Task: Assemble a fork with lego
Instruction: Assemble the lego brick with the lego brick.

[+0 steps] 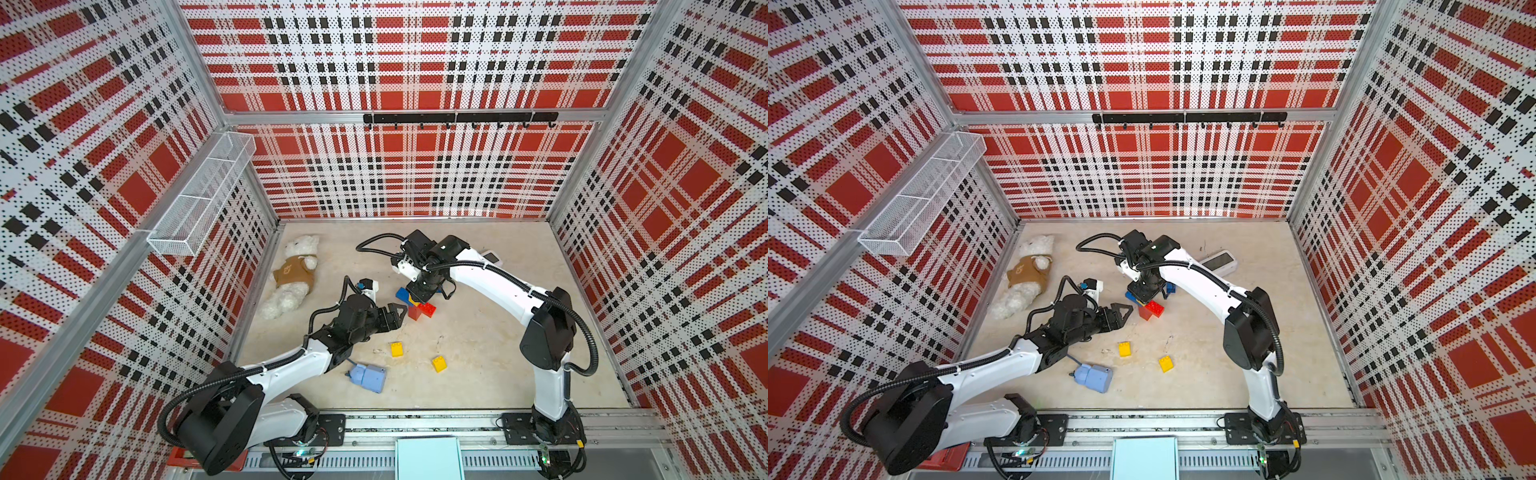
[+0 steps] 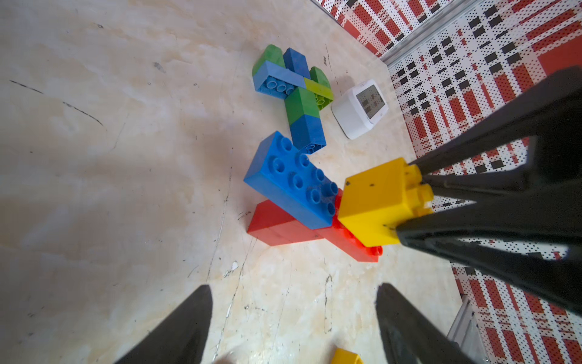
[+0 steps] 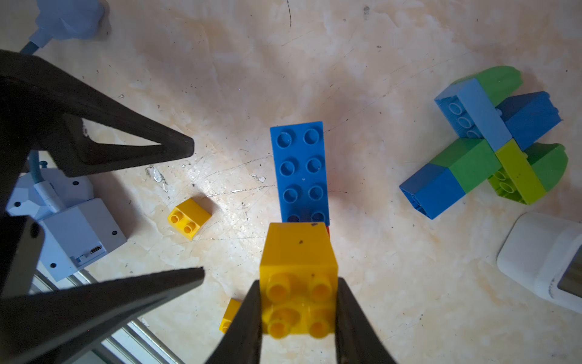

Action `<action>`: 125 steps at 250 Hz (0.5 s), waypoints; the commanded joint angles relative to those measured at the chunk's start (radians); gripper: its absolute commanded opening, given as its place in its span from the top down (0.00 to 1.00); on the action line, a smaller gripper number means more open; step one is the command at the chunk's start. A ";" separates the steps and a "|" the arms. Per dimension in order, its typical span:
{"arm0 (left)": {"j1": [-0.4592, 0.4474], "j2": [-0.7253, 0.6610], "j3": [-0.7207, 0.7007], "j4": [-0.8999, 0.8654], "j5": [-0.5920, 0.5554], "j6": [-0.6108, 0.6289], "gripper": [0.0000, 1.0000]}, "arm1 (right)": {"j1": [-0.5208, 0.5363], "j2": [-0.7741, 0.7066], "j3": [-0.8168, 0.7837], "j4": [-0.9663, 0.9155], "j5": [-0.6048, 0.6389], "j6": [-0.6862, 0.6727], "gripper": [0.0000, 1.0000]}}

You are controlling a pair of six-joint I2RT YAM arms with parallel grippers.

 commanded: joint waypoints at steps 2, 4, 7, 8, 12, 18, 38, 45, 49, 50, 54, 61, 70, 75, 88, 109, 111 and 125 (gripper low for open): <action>0.006 0.000 -0.012 0.031 -0.010 -0.010 0.16 | -0.003 0.018 0.028 -0.015 0.009 -0.019 1.00; 0.006 0.000 -0.012 0.031 -0.010 -0.010 0.16 | -0.002 0.018 0.028 -0.016 0.009 -0.019 1.00; 0.008 -0.001 -0.013 0.030 -0.008 -0.010 0.16 | -0.001 0.020 0.031 -0.015 0.009 -0.021 1.00; 0.008 -0.001 -0.013 0.030 -0.008 -0.010 0.16 | -0.002 0.020 0.030 -0.016 0.009 -0.021 1.00; 0.008 -0.002 -0.013 0.031 -0.008 -0.010 0.16 | -0.002 0.021 0.029 -0.017 0.009 -0.020 1.00; 0.008 -0.001 -0.015 0.031 -0.009 -0.010 0.16 | -0.002 0.023 0.030 -0.017 0.010 -0.021 1.00; 0.010 -0.003 -0.015 0.031 -0.006 -0.010 0.16 | -0.002 0.030 0.029 -0.019 0.013 -0.024 1.00; 0.011 -0.004 -0.016 0.031 -0.006 -0.011 0.16 | -0.002 0.032 0.030 -0.020 0.015 -0.026 1.00; 0.011 -0.004 -0.015 0.031 -0.007 -0.011 0.16 | -0.001 0.034 0.030 -0.020 0.016 -0.027 1.00; 0.010 -0.004 -0.015 0.031 -0.007 -0.011 0.16 | -0.001 0.034 0.030 -0.020 0.016 -0.027 1.00; 0.010 -0.006 -0.017 0.031 -0.007 -0.011 0.16 | -0.002 0.036 0.030 -0.022 0.017 -0.028 1.00; 0.011 -0.006 -0.018 0.030 -0.007 -0.011 0.16 | -0.001 0.037 0.030 -0.023 0.018 -0.030 1.00; 0.013 -0.006 -0.017 0.031 -0.007 -0.011 0.16 | -0.003 0.042 0.029 -0.025 0.019 -0.032 1.00; 0.013 -0.006 -0.017 0.031 -0.007 -0.010 0.16 | -0.002 0.045 0.030 -0.026 0.020 -0.033 1.00; 0.014 -0.006 -0.018 0.031 -0.004 -0.011 0.16 | -0.001 0.050 0.030 -0.026 0.021 -0.039 1.00; 0.016 -0.008 -0.018 0.031 -0.003 -0.010 0.16 | 0.003 0.054 0.025 -0.023 0.032 -0.052 1.00; 0.016 -0.008 -0.018 0.031 -0.004 -0.010 0.16 | 0.002 0.056 0.023 -0.023 0.031 -0.053 1.00; 0.017 -0.009 -0.020 0.031 -0.003 -0.010 0.16 | 0.006 0.057 0.015 -0.014 0.038 -0.065 1.00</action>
